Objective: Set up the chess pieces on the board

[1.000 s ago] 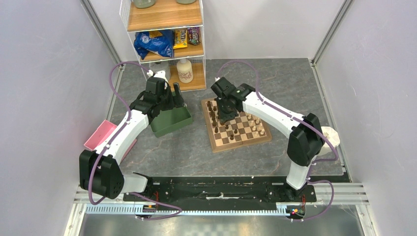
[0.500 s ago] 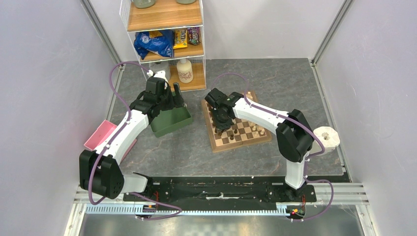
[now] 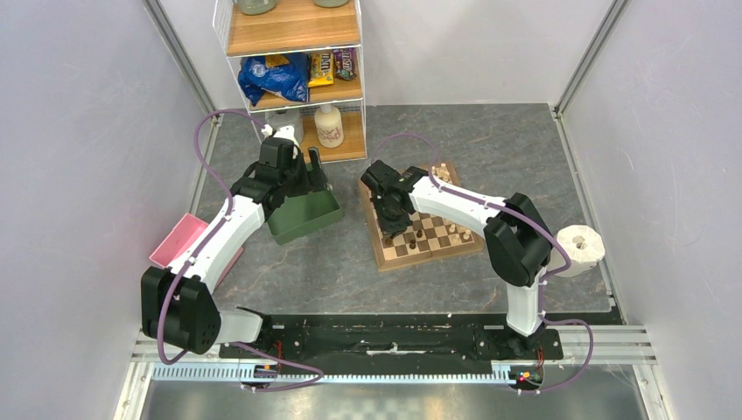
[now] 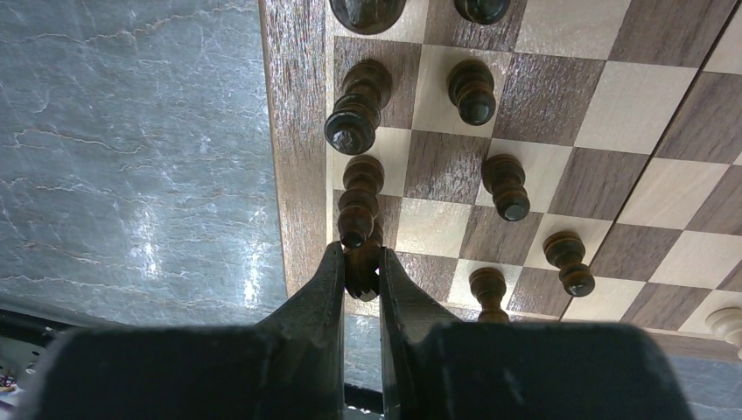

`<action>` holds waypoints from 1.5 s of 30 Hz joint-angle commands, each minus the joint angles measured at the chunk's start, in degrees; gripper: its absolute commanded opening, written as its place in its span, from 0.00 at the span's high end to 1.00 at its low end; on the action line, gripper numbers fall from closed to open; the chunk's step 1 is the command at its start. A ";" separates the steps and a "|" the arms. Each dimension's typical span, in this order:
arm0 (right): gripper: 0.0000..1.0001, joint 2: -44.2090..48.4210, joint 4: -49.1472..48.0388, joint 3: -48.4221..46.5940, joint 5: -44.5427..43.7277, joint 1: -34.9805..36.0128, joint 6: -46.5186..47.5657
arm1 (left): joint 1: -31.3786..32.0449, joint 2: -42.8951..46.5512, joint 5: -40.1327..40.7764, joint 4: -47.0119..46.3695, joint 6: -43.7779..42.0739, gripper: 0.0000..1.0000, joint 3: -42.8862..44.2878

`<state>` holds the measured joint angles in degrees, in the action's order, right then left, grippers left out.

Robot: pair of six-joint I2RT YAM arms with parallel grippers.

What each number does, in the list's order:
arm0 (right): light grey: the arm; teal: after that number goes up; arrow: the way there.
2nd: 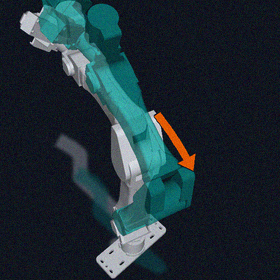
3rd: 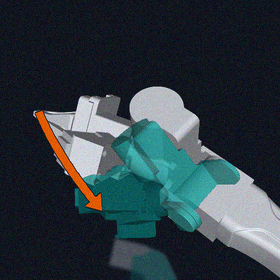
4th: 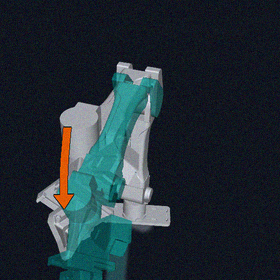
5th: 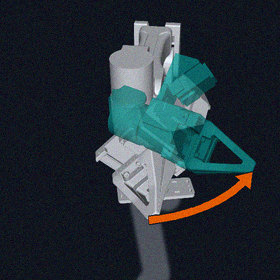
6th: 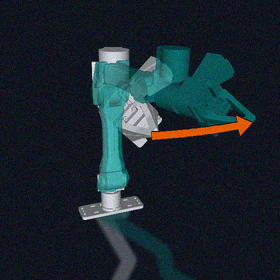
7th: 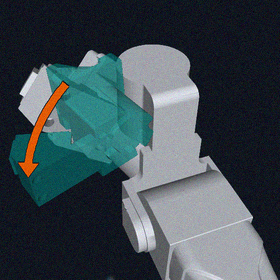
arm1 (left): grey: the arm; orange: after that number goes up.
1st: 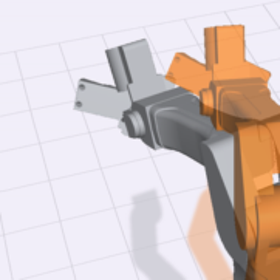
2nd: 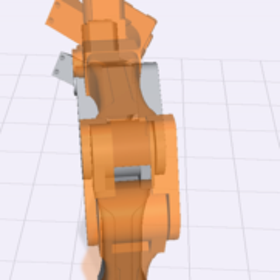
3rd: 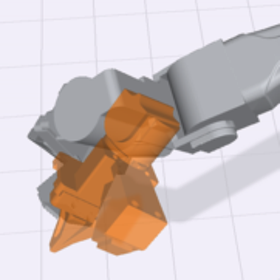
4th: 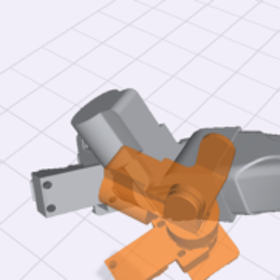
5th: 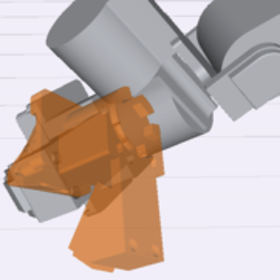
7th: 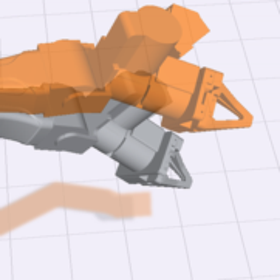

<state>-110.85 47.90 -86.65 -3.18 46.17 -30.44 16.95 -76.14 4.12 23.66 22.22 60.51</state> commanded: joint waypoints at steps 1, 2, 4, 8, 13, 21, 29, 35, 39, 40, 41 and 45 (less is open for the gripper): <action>0.89 -0.87 -0.78 -0.88 0.36 0.40 0.16 | -0.25 -0.17 -0.50 -1.86 1.29 0.08 0.18; 0.88 -1.03 -0.79 -0.89 0.32 0.41 0.20 | -0.25 -0.20 -0.42 -1.86 1.31 0.08 0.12; 0.88 -1.25 -0.80 -0.96 0.52 0.40 0.30 | -0.29 -0.07 -0.27 -1.86 1.26 0.08 0.05; 0.84 -1.37 -0.79 -0.97 0.81 0.49 0.52 | -0.33 -0.07 -0.07 -1.89 1.12 0.08 0.04; 0.75 -0.70 -0.79 -0.80 0.62 0.58 0.68 | -0.25 -0.10 0.06 -1.86 1.11 0.08 0.05; 0.58 3.09 0.09 -1.20 -0.04 0.66 0.74 | -0.25 -0.40 -0.40 -1.86 1.32 0.08 0.13; 0.48 10.04 3.39 0.62 -5.00 0.09 0.45 | -0.25 -0.21 -0.18 -1.86 1.18 0.08 0.05; 0.51 10.51 4.55 4.75 -4.03 -1.30 -2.22 | -0.26 -0.10 -0.61 -1.98 1.33 0.08 0.05; 0.54 9.52 4.84 5.66 -3.94 -1.61 -2.97 | -0.28 -0.01 -0.86 -1.96 1.42 0.08 -0.04; 0.55 9.31 4.92 5.68 -4.03 -1.78 -2.98 | -0.27 -0.05 -0.86 -1.99 1.37 0.08 -0.04; 0.55 8.87 5.05 5.63 -4.06 -2.08 -3.12 | -0.26 0.00 -0.79 -1.95 1.36 0.08 -0.04; 0.57 7.50 5.05 5.76 -3.57 -3.31 -2.96 | -0.25 0.01 -0.55 -1.95 1.32 0.08 -0.04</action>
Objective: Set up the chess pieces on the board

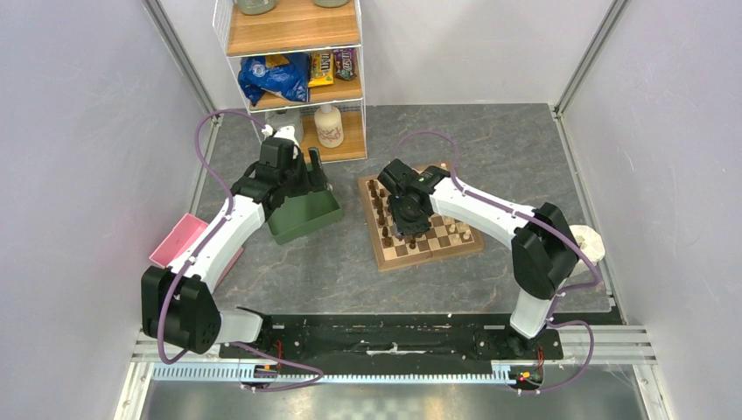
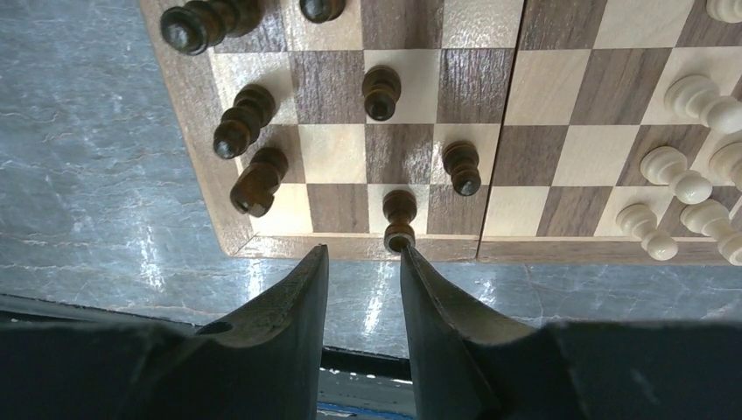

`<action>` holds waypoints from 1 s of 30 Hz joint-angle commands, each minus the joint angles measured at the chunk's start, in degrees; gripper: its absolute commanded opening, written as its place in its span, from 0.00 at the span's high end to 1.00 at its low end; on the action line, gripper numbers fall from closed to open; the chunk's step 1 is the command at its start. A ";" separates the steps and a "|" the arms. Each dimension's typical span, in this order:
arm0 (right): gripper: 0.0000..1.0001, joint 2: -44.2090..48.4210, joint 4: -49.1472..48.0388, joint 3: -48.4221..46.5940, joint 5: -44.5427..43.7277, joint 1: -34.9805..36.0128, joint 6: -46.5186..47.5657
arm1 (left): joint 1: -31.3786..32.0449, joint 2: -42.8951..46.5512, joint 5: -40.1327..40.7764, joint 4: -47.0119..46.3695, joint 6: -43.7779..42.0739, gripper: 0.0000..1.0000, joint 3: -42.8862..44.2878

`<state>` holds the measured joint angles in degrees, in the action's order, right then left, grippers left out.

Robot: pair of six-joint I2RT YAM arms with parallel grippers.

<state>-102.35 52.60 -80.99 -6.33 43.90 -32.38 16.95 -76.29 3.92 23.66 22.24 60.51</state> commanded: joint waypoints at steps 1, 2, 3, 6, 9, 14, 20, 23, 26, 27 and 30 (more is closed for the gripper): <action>0.58 -1.25 0.11 0.21 -0.13 -1.26 -0.92 | -0.29 0.16 -0.37 -1.95 1.31 0.08 0.00; 0.58 -1.59 0.13 0.22 0.08 -1.43 -0.87 | -0.25 0.05 -0.41 -1.95 1.23 0.08 0.05; 0.59 -1.98 0.18 0.22 0.29 -1.57 -0.90 | -0.30 0.06 -0.39 -1.95 1.17 0.08 0.05; 0.60 -2.81 0.49 0.30 0.48 -2.02 -0.96 | -0.26 -0.02 -0.34 -1.95 1.17 0.08 0.05; 0.60 -3.16 0.54 0.40 0.04 -2.11 -1.18 | -0.25 -0.18 -0.39 -1.96 1.21 0.08 0.03; 0.63 -4.18 0.88 0.40 0.65 -2.42 -1.29 | -0.25 -0.59 -0.84 -2.03 1.38 0.08 0.22; 0.78 -5.05 1.60 -0.02 2.02 -2.43 -0.89 | -0.25 -0.36 -0.82 -2.04 1.40 0.08 0.13; 0.86 -3.90 1.37 -0.35 2.84 -1.47 -0.06 | -0.32 -0.29 -0.83 -2.04 1.38 0.08 0.13; 0.87 -3.47 1.05 -1.61 3.53 0.29 0.97 | -0.26 -0.57 -1.34 -2.30 1.60 0.08 0.13; 0.87 -3.48 0.70 -1.92 3.89 0.83 1.09 | -0.26 -0.65 -1.43 -2.39 1.66 0.08 0.14; 0.87 -4.28 -0.21 -2.86 5.08 1.74 1.53 | -0.27 -0.61 -1.56 -2.41 1.67 0.08 0.07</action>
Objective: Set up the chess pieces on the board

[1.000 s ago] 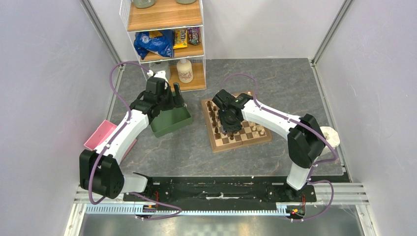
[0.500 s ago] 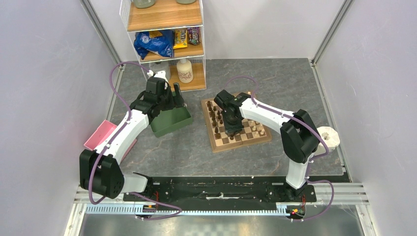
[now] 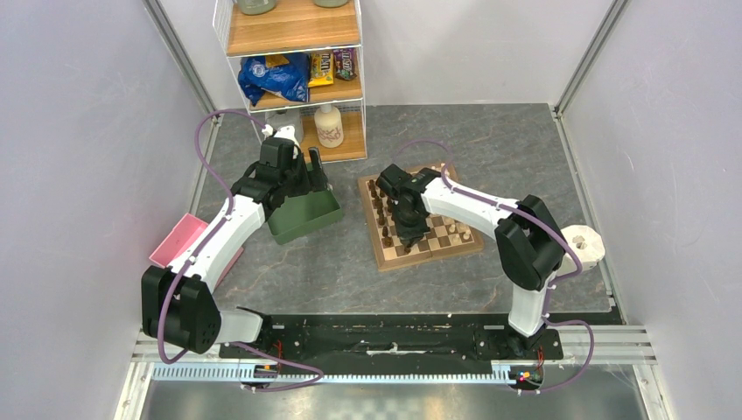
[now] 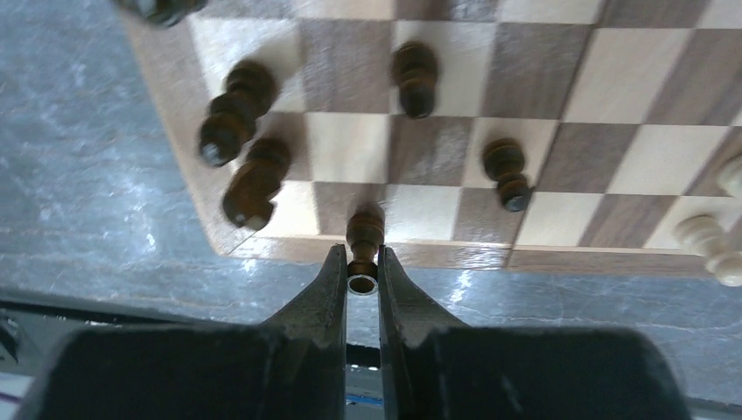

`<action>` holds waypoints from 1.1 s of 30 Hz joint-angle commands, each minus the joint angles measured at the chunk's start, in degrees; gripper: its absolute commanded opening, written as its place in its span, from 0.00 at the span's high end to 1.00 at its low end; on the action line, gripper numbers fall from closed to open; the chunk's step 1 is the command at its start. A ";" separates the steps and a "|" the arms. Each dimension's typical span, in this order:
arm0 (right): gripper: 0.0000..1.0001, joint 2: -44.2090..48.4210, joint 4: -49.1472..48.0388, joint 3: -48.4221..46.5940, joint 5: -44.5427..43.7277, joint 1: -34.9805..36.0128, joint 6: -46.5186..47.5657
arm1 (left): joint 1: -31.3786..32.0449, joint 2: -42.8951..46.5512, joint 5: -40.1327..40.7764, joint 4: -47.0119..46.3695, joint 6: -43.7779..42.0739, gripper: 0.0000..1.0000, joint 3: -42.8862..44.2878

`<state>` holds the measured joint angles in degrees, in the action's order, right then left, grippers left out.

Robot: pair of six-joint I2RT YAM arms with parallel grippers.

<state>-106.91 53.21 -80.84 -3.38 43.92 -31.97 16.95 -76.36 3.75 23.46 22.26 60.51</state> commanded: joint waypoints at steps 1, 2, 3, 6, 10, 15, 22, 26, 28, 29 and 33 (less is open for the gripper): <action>0.88 -0.11 -0.94 -3.31 2.17 1.99 1.18 | -0.32 -0.33 -1.41 -2.21 1.52 0.08 0.05; 0.88 -0.39 -1.06 -3.59 2.41 2.25 1.29 | -0.25 -0.27 -1.25 -2.19 1.54 0.08 -0.04; 0.88 -0.53 -1.51 -3.83 2.75 2.52 1.59 | -0.25 -0.22 -1.23 -2.20 1.54 0.08 -0.11; 0.88 -1.20 -2.41 -4.65 3.22 3.16 2.08 | -0.27 -0.19 -1.05 -2.19 1.47 0.08 -0.13; 0.88 -2.70 -2.50 -5.99 3.20 3.47 2.58 | -0.27 -0.05 -0.66 -1.97 1.35 0.09 -0.09; 0.87 -3.62 -2.50 -6.29 3.22 3.95 2.71 | -0.26 -0.08 -0.26 -1.84 1.15 0.09 -0.04; 0.86 -3.83 -2.42 -6.17 5.04 4.23 2.86 | -0.27 -0.31 -0.47 -1.83 1.35 0.09 0.02; 0.84 -3.49 -2.25 -6.08 4.70 4.25 2.92 | -0.27 -0.35 -0.45 -1.84 1.27 0.09 0.04; 0.81 -3.56 -2.23 -6.00 4.70 4.32 2.96 | -0.26 -0.30 -0.39 -1.84 1.29 0.09 -0.04; 0.79 -3.62 -2.16 -6.07 4.65 4.32 3.01 | -0.25 -0.34 -0.47 -1.84 1.29 0.09 0.04; 0.63 -3.07 -1.98 -6.84 4.76 4.33 3.03 | -0.32 -0.19 -0.23 -1.76 1.08 0.09 0.05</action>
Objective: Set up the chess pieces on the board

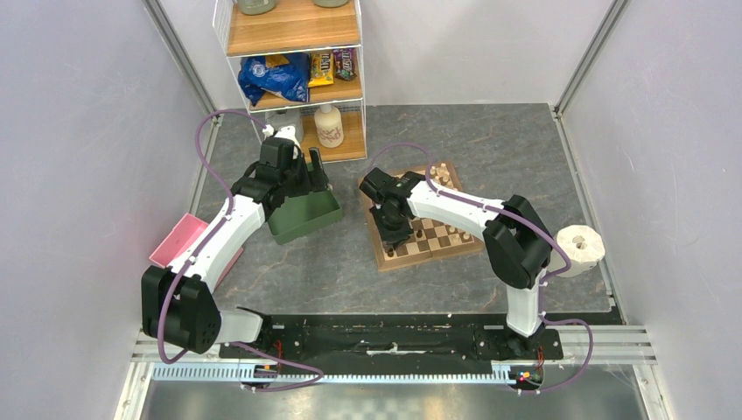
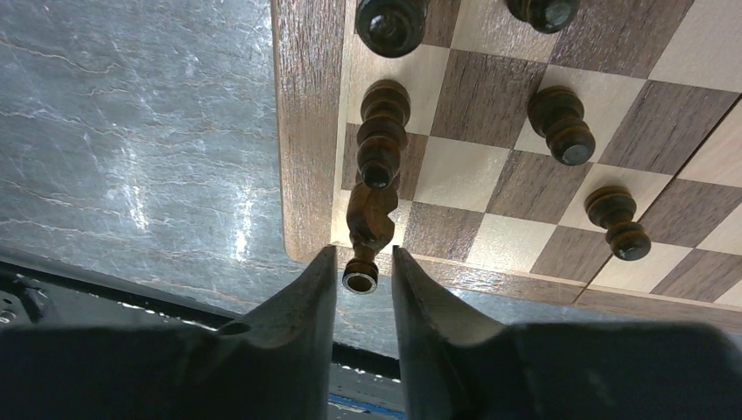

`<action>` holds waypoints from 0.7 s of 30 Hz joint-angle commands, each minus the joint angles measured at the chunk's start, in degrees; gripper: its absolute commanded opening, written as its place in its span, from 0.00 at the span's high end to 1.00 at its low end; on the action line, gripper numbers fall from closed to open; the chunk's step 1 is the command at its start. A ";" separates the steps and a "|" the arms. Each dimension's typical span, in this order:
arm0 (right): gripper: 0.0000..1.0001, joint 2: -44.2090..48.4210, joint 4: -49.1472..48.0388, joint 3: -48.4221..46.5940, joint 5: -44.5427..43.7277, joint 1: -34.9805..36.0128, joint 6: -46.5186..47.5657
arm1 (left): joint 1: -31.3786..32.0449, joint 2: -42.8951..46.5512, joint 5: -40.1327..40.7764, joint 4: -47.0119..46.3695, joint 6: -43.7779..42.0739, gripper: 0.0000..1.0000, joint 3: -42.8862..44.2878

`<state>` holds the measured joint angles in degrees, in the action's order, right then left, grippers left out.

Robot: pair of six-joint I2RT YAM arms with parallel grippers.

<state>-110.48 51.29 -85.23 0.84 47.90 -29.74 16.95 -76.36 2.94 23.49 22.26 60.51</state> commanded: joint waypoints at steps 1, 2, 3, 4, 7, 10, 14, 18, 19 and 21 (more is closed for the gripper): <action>0.60 0.92 0.04 -2.72 0.50 0.35 0.93 | -0.32 -0.16 0.59 -1.78 1.09 0.09 0.05; 0.56 1.24 0.19 -2.94 0.08 0.36 0.91 | -0.25 -0.12 0.58 -1.73 1.12 0.09 0.05; 0.52 1.73 0.26 -3.28 0.04 0.39 0.97 | -0.27 -0.17 0.60 -1.79 1.10 0.09 0.05; 0.51 2.23 0.29 -3.59 0.31 0.36 1.01 | -0.25 -0.23 0.60 -1.78 1.08 0.09 0.05; 0.45 3.73 0.43 -4.43 0.52 0.29 1.35 | -0.27 -0.61 0.24 -1.93 1.22 0.09 0.04; 0.43 5.09 1.57 -5.76 0.14 0.29 1.91 | -0.25 -0.88 0.18 -1.74 1.16 0.09 0.31; 0.41 7.16 1.62 -7.95 -2.02 -0.62 3.81 | -0.27 -0.62 0.69 -1.75 1.02 0.09 0.18; 0.41 7.78 1.27 -10.61 -4.00 -4.71 5.18 | -0.29 -0.71 0.40 -1.69 1.07 0.09 0.31; 0.41 7.69 0.59 -11.01 -4.01 -6.03 5.25 | -0.27 -0.65 0.42 -1.69 1.12 0.09 0.31; 0.42 6.55 0.10 -12.62 -4.25 -9.10 4.81 | -0.26 -0.50 0.48 -1.64 1.07 0.09 0.40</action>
<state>-104.95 52.60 -94.08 -0.86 44.23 -26.02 16.95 -77.01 2.94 23.49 22.26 60.51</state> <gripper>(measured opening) 0.587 0.916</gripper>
